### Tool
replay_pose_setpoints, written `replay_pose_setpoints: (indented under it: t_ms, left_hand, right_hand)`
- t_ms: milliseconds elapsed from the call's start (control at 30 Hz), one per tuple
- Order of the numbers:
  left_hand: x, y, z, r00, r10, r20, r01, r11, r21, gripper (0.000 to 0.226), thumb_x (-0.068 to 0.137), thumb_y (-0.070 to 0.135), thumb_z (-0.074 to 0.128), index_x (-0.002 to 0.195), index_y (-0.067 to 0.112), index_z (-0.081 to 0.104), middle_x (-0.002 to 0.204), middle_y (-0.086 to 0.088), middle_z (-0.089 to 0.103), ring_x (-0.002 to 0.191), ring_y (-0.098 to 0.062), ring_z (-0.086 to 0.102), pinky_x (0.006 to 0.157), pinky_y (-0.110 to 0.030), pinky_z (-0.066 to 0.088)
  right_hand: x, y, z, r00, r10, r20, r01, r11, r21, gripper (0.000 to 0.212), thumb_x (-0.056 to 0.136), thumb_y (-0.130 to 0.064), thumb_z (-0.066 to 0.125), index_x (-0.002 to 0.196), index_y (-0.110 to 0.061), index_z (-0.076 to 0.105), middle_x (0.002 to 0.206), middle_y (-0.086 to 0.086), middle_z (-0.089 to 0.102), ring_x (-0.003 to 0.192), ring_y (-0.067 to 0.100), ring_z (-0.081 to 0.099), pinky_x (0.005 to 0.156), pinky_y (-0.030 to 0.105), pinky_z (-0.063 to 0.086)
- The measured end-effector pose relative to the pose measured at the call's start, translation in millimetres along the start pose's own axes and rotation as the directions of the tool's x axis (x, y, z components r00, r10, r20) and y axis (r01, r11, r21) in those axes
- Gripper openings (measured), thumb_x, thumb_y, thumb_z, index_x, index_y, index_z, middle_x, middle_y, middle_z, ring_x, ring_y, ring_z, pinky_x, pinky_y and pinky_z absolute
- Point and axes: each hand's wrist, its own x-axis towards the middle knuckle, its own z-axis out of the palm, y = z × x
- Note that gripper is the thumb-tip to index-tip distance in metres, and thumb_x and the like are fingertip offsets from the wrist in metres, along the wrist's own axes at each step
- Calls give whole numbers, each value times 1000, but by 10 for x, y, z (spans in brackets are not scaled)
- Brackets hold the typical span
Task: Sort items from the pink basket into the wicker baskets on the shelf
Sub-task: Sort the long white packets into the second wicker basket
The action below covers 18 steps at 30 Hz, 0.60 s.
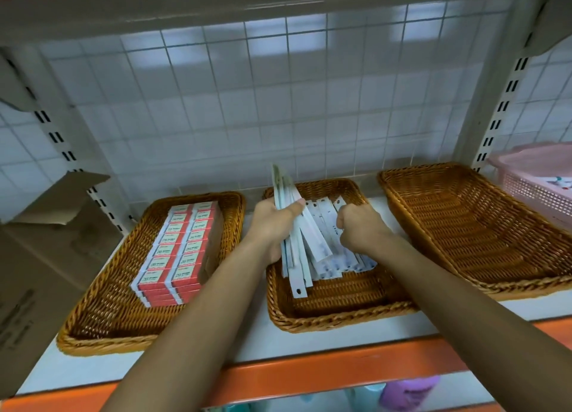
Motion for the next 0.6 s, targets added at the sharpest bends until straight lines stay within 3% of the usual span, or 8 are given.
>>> replay_pose_setpoints:
  t_ms: [100,167,233,267,300,400,500,600]
  left_hand:
    - [3,-13,3,1000,12,0,-12,1000,26,6,89,15,65,89,9,63,87,-11,69,80,-27,68,74,-38,57]
    - [2,-22,8,1000,25,4,-25,999,37,10,88,13,66,94,6,64,88,-12,70,80,-27,69,73,-39,58]
    - [-7,-25,17,999,35,8,-35,998,45,8,86,12,68,91,8,63,89,-14,70,81,-29,69,75,-41,58]
    - [-10,-25,18,999,38,7,-39,998,46,9,85,11,69,91,8,63,90,-16,70,82,-30,69,75,-43,58]
    - [-7,-30,17,999,41,4,-41,998,40,10,85,11,69,93,7,63,90,-17,70,82,-32,69,75,-44,58]
    - [20,-48,-1,999,41,5,-41,999,31,14,89,14,65,99,4,64,88,-16,70,79,-31,70,75,-44,58]
    - [26,-52,2,1000,13,-15,-14,999,-43,21,97,21,52,98,3,62,82,-13,69,70,-25,69,68,-38,60]
    - [19,-37,18,992,-11,-125,-14,981,-192,27,101,25,43,91,3,55,70,-8,55,58,-17,61,56,-29,58]
  right_hand:
    - [-26,-14,-20,998,-13,-63,13,1000,8,23,83,-1,53,102,-6,65,104,12,65,96,27,59,73,30,48]
    - [-64,-53,-89,994,-13,-109,43,961,273,18,90,-9,50,93,-6,67,92,12,68,86,25,63,72,33,53]
    - [-150,-137,-201,999,-51,-17,49,748,661,17,94,-17,52,89,-8,66,79,9,67,69,16,63,58,27,53]
    - [-207,-173,-260,994,-100,44,31,647,761,14,94,-20,55,91,-10,65,76,8,66,60,11,60,51,20,49]
    - [-250,-193,-308,986,-147,82,26,615,788,11,92,-20,59,96,-11,64,73,7,64,55,8,57,47,16,46]
    - [-269,-207,-336,974,-176,145,7,657,753,22,88,-9,64,107,-14,57,70,6,59,52,7,53,44,14,42]
    - [-184,-197,-262,987,-76,144,-63,640,765,23,88,-5,62,109,-12,58,78,8,60,59,12,54,49,20,45]
    - [-101,-162,-181,991,39,127,-122,641,758,21,88,-4,60,107,-10,57,84,9,58,65,16,54,53,26,45]
